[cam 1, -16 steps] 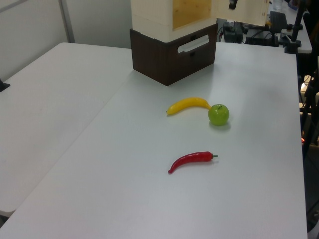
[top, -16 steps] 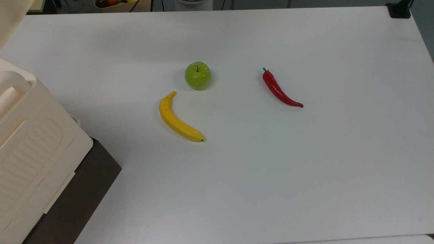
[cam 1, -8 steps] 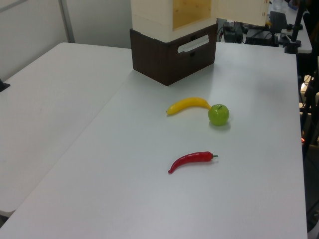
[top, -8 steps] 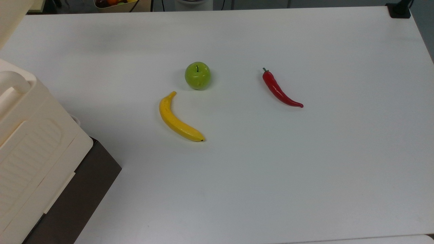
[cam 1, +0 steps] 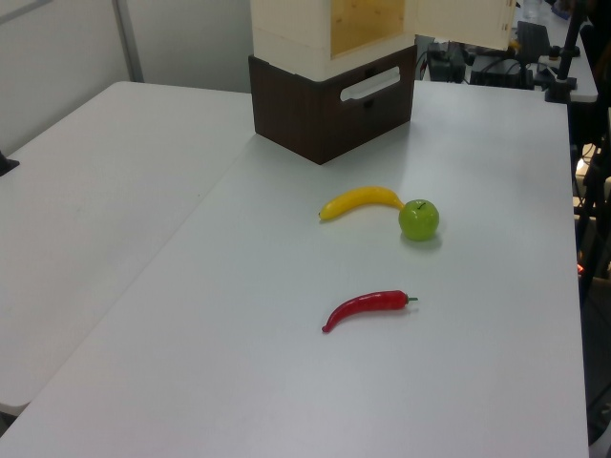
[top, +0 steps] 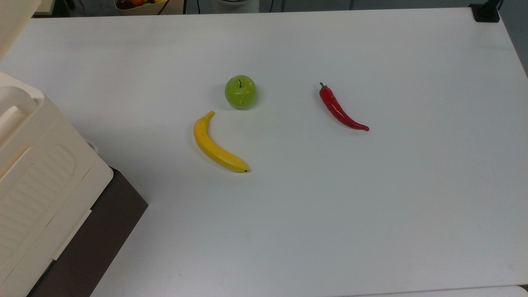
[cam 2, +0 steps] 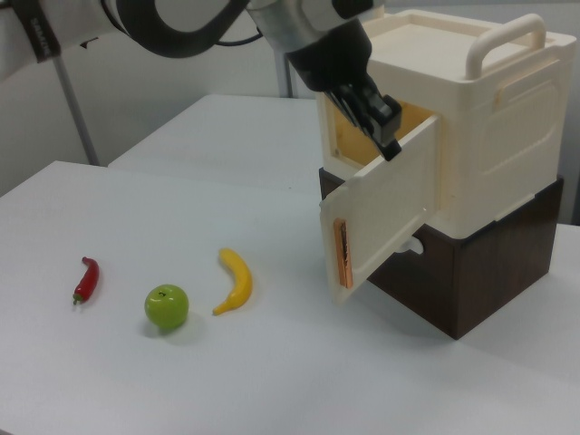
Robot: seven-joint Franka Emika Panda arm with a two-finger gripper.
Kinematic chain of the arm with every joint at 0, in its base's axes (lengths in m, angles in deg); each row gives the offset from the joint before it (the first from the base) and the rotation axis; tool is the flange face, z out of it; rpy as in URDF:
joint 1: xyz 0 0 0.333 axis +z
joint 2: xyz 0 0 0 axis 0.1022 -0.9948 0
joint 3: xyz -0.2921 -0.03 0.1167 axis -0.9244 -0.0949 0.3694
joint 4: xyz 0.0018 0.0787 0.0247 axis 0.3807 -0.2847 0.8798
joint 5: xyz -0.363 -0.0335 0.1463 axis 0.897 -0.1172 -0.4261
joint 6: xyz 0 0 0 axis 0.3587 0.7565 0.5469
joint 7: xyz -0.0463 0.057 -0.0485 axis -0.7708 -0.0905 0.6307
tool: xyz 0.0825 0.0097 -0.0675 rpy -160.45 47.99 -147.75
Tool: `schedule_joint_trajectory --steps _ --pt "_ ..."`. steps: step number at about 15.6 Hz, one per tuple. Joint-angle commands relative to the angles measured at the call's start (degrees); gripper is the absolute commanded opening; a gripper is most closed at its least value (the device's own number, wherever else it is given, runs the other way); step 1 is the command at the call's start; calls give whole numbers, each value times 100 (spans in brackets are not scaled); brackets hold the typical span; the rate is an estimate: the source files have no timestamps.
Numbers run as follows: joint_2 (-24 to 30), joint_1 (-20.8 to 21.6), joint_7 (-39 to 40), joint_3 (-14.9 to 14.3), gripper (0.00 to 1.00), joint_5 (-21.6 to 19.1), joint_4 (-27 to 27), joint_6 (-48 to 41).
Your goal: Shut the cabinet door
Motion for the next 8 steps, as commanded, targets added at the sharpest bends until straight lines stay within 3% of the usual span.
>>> schedule_joint_trajectory --steps 1,8 --pt "24 9 236 -94 0 -174 -114 37" --pt "-72 114 165 2 0 -183 -308 -60"
